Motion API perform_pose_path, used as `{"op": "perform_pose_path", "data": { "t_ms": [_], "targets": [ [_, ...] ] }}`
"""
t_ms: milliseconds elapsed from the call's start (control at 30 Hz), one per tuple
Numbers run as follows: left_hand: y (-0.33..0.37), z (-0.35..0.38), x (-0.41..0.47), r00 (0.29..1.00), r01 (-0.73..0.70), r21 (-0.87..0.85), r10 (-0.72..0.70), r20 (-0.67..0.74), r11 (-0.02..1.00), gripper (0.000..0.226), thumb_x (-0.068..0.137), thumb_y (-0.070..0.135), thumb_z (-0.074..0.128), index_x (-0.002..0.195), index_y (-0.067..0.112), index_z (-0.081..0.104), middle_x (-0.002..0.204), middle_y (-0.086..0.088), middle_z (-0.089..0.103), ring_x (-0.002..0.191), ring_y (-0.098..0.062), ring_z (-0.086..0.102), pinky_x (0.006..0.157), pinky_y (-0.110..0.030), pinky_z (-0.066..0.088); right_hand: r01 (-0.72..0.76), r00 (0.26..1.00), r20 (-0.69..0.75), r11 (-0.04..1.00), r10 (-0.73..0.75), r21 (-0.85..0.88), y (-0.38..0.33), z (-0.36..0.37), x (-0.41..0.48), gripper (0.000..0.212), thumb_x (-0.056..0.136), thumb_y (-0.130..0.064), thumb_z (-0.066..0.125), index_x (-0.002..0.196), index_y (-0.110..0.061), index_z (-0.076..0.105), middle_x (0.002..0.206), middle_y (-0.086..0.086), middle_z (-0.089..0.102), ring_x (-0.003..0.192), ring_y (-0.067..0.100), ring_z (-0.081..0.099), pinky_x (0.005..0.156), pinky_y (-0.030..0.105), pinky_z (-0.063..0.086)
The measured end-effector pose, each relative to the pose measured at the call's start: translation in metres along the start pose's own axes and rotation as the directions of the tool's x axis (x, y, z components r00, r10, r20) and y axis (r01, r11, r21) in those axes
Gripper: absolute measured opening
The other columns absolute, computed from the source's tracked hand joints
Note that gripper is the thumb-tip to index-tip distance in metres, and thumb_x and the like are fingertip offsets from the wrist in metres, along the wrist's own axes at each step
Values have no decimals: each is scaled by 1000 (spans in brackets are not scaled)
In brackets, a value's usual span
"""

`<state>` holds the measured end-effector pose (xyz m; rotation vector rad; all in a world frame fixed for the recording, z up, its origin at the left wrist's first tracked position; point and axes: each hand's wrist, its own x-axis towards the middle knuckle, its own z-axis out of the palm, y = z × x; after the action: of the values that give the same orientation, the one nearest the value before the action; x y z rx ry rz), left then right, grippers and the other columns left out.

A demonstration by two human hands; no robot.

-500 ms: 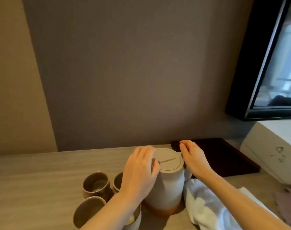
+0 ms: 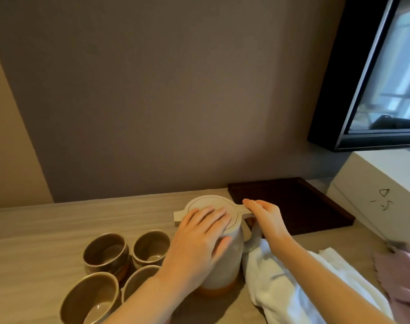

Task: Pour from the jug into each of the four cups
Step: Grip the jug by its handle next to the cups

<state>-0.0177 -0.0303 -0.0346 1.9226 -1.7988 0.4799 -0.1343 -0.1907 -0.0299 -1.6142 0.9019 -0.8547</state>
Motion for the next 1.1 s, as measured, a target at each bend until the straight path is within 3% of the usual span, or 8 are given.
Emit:
{"op": "perform_pose_path", "data": {
  "t_ms": [133, 300, 433, 500, 600, 733, 867, 1100],
  "targets": [
    [-12, -6, -5, 998, -59, -47, 59, -5, 997, 56, 101, 52, 20, 135, 26, 55, 139, 11, 56, 133, -8, 46, 112, -35, 30, -24, 999, 41, 993, 20, 114, 6, 0, -21, 41, 87, -43, 61, 85, -3, 69, 88, 20, 70, 91, 35, 64, 79, 33, 52],
    [-13, -3, -9, 998, -41, -50, 39, -48, 998, 46, 98, 46, 38, 136, 25, 55, 140, 10, 55, 136, -6, 42, 114, -38, 32, -59, 998, 24, 969, 55, 241, 7, 7, -25, 71, 67, -58, 65, 90, 9, 64, 93, 35, 62, 83, 36, 56, 76, 39, 46],
    [-14, -5, -11, 997, -58, -32, 56, -49, 998, 49, 96, 45, 37, 135, 22, 56, 141, 7, 54, 137, -7, 41, 114, -38, 31, -138, 983, -70, 933, 171, 333, 10, 17, -25, 86, 51, -63, 67, 108, 1, 59, 105, 26, 63, 102, 36, 62, 83, 42, 51],
    [-15, -7, -11, 995, -83, -11, 83, -46, 996, 49, 95, 42, 38, 134, 19, 57, 140, 4, 56, 136, -10, 44, 113, -40, 31, -155, 977, -81, 920, 196, 360, 9, 19, -24, 77, 57, -58, 67, 107, 1, 60, 103, 22, 66, 101, 34, 62, 77, 38, 51],
    [-16, -12, -12, 996, -69, -20, 67, -62, 997, 49, 94, 39, 39, 133, 16, 57, 138, 1, 58, 134, -12, 46, 111, -42, 34, -135, 976, -104, 903, 193, 407, 1, 21, -26, 42, 80, -41, 62, 84, 0, 65, 80, 14, 68, 83, 29, 63, 74, 36, 48],
    [-15, -19, -14, 995, -30, -60, 23, -102, 998, 49, 94, 39, 40, 133, 15, 57, 136, -1, 59, 133, -12, 46, 111, -39, 34, -148, 966, -129, 887, 225, 438, -15, 22, -31, 49, 68, -46, 64, 86, 0, 65, 82, 18, 65, 81, 32, 60, 81, 48, 51],
    [-8, -37, -11, 989, -21, -100, 6, -150, 995, 48, 94, 39, 42, 134, 15, 57, 137, -1, 58, 134, -10, 45, 112, -34, 32, -88, 971, -157, 881, 180, 464, -36, 15, -37, 25, 83, -33, 63, 70, -11, 61, 65, 5, 60, 54, 12, 50, 53, 23, 39],
    [9, -82, -14, 970, 37, -214, -87, -225, 976, 43, 95, 40, 53, 131, 19, 60, 136, 4, 59, 132, -5, 46, 110, -20, 32, -17, 965, -225, 890, 133, 456, -81, 6, -61, 24, 83, -28, 61, 66, -13, 55, 45, -7, 48, 40, 5, 39, 41, 18, 32]
  ]
}}
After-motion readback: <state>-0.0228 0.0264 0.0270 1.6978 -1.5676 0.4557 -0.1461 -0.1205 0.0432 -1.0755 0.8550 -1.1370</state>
